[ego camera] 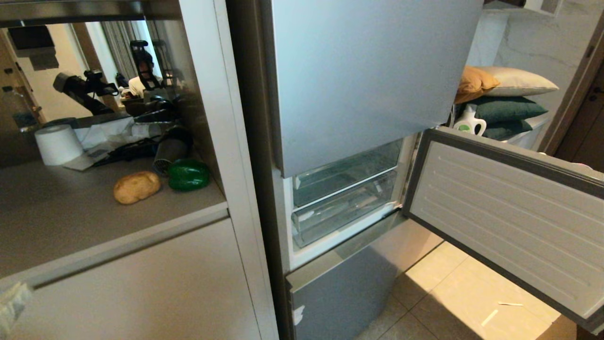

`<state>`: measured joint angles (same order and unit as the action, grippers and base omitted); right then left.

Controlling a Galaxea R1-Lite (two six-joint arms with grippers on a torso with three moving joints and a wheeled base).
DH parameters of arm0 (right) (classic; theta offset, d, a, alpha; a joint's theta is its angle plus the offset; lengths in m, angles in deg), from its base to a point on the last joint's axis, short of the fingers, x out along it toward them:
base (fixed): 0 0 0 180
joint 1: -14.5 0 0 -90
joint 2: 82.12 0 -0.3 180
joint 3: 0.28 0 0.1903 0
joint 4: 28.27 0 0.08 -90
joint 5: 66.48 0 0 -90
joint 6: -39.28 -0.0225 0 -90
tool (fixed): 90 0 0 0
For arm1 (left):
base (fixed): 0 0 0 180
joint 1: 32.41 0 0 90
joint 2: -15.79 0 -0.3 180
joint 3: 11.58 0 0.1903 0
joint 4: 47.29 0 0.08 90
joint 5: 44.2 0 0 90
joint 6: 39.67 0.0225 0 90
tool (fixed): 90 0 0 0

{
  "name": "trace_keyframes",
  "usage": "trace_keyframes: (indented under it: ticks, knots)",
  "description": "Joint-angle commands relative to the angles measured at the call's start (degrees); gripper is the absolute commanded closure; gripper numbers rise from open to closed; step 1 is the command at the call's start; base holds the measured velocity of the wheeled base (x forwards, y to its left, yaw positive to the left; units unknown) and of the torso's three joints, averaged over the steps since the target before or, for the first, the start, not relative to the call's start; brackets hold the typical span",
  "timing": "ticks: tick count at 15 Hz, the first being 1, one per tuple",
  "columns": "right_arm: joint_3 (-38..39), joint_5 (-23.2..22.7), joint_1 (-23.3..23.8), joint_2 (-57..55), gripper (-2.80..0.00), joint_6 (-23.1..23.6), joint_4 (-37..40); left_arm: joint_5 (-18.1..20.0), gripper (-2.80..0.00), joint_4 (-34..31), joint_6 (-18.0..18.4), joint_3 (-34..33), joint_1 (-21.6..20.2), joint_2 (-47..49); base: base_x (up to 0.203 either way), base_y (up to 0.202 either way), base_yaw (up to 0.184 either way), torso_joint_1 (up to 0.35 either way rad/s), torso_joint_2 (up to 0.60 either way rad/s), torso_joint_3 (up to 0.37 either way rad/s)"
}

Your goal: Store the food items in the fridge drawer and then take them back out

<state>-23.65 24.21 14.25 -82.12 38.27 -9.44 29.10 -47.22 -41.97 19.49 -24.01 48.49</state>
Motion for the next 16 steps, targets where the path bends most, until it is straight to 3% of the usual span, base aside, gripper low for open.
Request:
trace_keyframes:
  ticks: [1, 2, 3, 4, 7, 9, 11, 12, 13, 14, 16]
  knots:
    - [1.8, 0.0, 0.0, 0.1, 0.00, 0.0, 0.0, 2.3, 0.00, -16.7, 0.8, -2.4, -1.3, -15.7, 0.000, 0.000, 0.000, 0.000, 0.00, 0.000]
    - [1.8, 0.0, 0.0, 0.1, 0.00, 0.0, 0.0, 4.3, 0.00, -20.0, 1.4, -3.4, -1.5, -16.9, 0.000, 0.000, 0.000, 0.000, 0.00, 0.000]
    - [1.8, 0.0, 0.0, 0.1, 0.00, 0.0, 0.0, 9.0, 0.00, -24.0, 2.6, -4.3, -1.8, -16.5, 0.000, 0.000, 0.000, 0.000, 0.00, 0.000]
    - [1.8, 0.0, 0.0, 0.1, 0.00, 0.0, 0.0, 10.4, 0.00, -27.0, 3.9, -4.2, -2.3, -15.1, 0.000, 0.000, 0.000, 0.000, 0.00, 0.000]
    - [1.8, 0.0, 0.0, 0.1, 0.00, 0.0, 0.0, 8.4, 0.00, -28.0, 4.6, -3.8, -7.5, -15.3, 0.000, 0.000, 0.000, 0.000, 0.00, 0.000]
    - [1.8, 0.0, 0.0, 0.1, 0.00, 0.0, 0.0, 9.0, 0.00, -28.2, 6.3, -3.7, -8.7, -20.8, 0.000, 0.000, 0.000, 0.000, 0.00, 0.000]
    - [1.8, -0.1, 0.0, 0.1, 0.00, 0.2, 0.0, 15.8, 0.00, -28.6, 8.9, -4.4, -8.3, -29.1, 0.000, 0.000, 0.000, 0.000, 0.00, 0.000]
    - [1.8, -0.1, 0.0, 0.1, 0.00, 0.1, 0.0, 17.4, 0.00, -28.5, 9.4, -4.9, -8.1, -32.1, 0.000, 0.000, 0.000, 0.000, 0.00, 0.000]
    - [1.8, -0.1, 0.0, 0.1, 0.00, 0.1, 0.0, 18.2, 0.00, -28.0, 8.6, -5.6, -8.0, -33.1, 0.000, 0.000, 0.000, 0.000, 0.00, 0.000]
    - [1.8, -0.1, 0.0, 0.1, 0.00, 0.1, 0.0, 18.5, 0.00, -26.8, 5.4, -6.3, -8.0, -32.7, 0.000, 0.000, 0.000, 0.000, 0.00, 0.000]
    - [1.8, 0.0, 0.0, 0.1, 0.00, 0.0, 0.0, 16.3, 0.00, -26.2, 2.3, -6.6, -8.0, -32.6, 0.000, 0.000, 0.000, 0.000, 0.00, 0.000]
